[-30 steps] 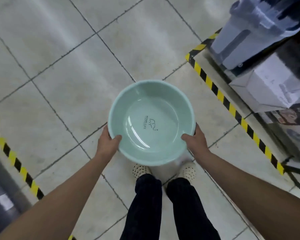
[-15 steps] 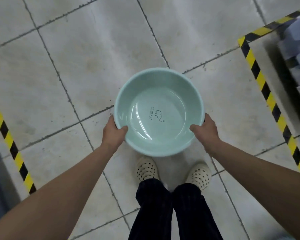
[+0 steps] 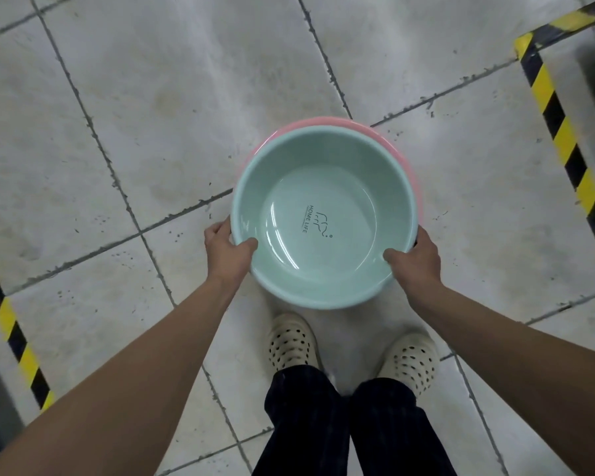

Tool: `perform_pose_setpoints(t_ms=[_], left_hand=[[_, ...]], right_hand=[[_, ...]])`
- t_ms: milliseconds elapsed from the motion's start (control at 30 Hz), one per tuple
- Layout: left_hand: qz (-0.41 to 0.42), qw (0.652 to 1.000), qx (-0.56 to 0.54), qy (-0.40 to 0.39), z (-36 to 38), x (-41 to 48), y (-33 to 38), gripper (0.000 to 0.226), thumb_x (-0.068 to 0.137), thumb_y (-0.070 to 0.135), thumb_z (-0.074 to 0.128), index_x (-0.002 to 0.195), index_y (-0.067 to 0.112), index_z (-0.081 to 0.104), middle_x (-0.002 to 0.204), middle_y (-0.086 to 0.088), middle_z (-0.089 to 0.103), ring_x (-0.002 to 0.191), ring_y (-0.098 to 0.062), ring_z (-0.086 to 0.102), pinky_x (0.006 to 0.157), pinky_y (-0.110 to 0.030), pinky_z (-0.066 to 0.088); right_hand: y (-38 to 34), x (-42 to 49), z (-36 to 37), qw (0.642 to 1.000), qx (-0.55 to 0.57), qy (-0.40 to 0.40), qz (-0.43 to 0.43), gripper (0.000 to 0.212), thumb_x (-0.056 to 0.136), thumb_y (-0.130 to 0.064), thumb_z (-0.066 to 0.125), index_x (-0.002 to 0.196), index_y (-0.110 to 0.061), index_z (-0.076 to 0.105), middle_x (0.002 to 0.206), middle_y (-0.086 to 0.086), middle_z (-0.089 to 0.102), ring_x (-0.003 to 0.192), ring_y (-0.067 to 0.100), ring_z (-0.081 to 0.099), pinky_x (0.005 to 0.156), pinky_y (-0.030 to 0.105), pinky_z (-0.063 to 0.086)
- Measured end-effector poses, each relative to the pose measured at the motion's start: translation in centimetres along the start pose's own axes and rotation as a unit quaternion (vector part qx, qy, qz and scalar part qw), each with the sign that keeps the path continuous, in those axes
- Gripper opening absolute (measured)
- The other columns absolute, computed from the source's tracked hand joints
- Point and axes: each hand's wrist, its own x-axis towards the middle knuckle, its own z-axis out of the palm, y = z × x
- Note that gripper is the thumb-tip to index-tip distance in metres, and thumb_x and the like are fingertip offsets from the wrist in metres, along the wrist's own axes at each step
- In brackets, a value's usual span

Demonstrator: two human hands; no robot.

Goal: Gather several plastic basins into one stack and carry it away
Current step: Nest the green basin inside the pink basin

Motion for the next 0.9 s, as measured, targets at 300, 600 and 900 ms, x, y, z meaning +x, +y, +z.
perform_pose_setpoints(t_ms=[300,600,900], left_hand=[[-0.014,1.0,0.022,-0.013,2.3,1.3,-2.1,0.052,0.083,0.01,0.062,0.131,0.027,0.053,0.149,0.003,0.025,0.125,-0.023,0.051,0.107,-0.045,0.045],[0.06,0.995,0.067,0.039,3.1,1.1,-3.1,0.067,0.082,0.016,0.063,0.14,0.041,0.042,0.134,0.007,0.052,0.126,-0.019,0.051,0.106,-0.048,0.045],[0.023,0.989,0.14,-0.036,1.0,-0.9,0.9,0.068,0.086,0.013,0.07,0.146,0.028,0.041,0.138,0.005,0.054,0.129,-0.02,0.05,0.104,-0.036,0.041]], right_hand=[[1.0,2.6,0.1,0.996,-0.045,0.042,-0.064,0.053,0.072,-0.009,0.064,0.121,-0.025,0.056,0.121,0.003,0.056,0.111,0.026,0.054,0.092,0.038,0.05],[2.4,4.1,1.2,0.987,-0.144,0.04,-0.052,0.076,0.079,-0.021,0.068,0.146,-0.023,0.033,0.155,0.004,0.023,0.136,0.031,0.035,0.11,0.05,0.035],[0.4,2.0,-3.5,0.991,-0.112,-0.068,-0.042,0.062,0.087,-0.032,0.068,0.143,-0.021,0.044,0.141,0.004,0.053,0.127,0.026,0.052,0.103,0.043,0.045]])
